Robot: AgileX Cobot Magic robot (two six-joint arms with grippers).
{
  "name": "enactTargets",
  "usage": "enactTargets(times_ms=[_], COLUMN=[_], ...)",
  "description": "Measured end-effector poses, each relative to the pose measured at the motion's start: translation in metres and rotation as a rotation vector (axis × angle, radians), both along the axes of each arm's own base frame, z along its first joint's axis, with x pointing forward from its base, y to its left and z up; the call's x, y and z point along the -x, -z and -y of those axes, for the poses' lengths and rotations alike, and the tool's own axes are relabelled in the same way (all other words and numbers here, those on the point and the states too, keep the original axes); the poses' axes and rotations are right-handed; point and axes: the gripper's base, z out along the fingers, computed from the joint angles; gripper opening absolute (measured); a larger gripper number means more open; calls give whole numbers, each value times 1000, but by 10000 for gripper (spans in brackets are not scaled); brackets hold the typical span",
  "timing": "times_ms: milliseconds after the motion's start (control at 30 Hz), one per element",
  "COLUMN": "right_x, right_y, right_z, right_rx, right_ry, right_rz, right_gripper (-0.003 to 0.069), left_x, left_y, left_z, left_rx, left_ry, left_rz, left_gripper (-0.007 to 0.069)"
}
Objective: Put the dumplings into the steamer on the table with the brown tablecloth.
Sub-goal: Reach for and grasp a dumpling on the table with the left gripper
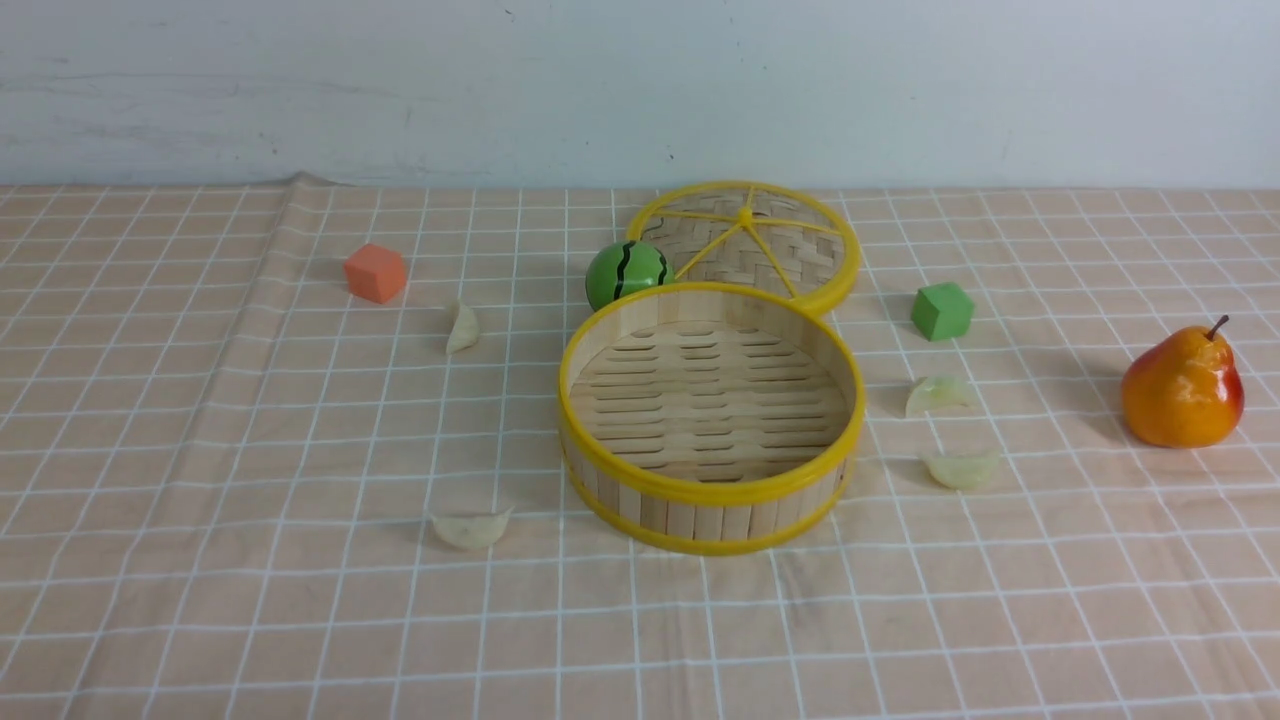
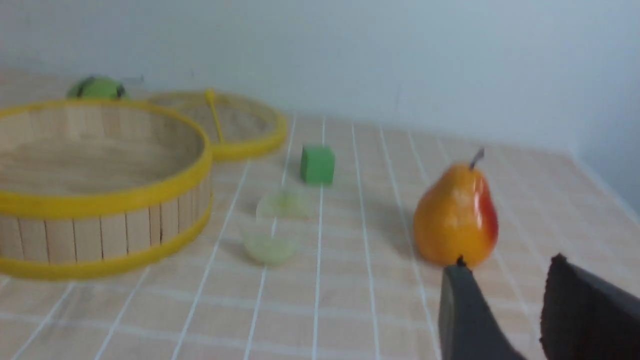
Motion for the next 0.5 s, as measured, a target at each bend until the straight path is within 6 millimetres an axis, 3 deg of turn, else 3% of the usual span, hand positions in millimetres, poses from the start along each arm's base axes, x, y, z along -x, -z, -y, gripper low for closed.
enactTargets(times_ms=[100, 233, 300, 367, 400, 500], right_x=[3, 10, 15, 17, 18, 19], right_y=[-16, -33, -41, -43, -44, -52], right_z=[-5, -11, -14, -15, -15, -15], right_rx=[67, 30, -31, -68, -109, -129], right_ry=[-44, -121, -177, -201, -219, -220], right_rz=[182, 386, 476, 503, 509, 513], right_gripper=[239, 239, 239, 239, 232, 197], left_x=[3, 7, 13, 17, 21, 26], left_y=[-9, -19, -29, -36, -49, -78], left_z=[0, 0, -1, -1, -1, -1], left_rx=[15, 143, 375, 487, 618, 688], left_ry=[2, 46, 154, 221, 299, 339], left_rz=[103, 215, 329, 392, 417, 401], left_gripper=[228, 233, 235, 234, 224, 171])
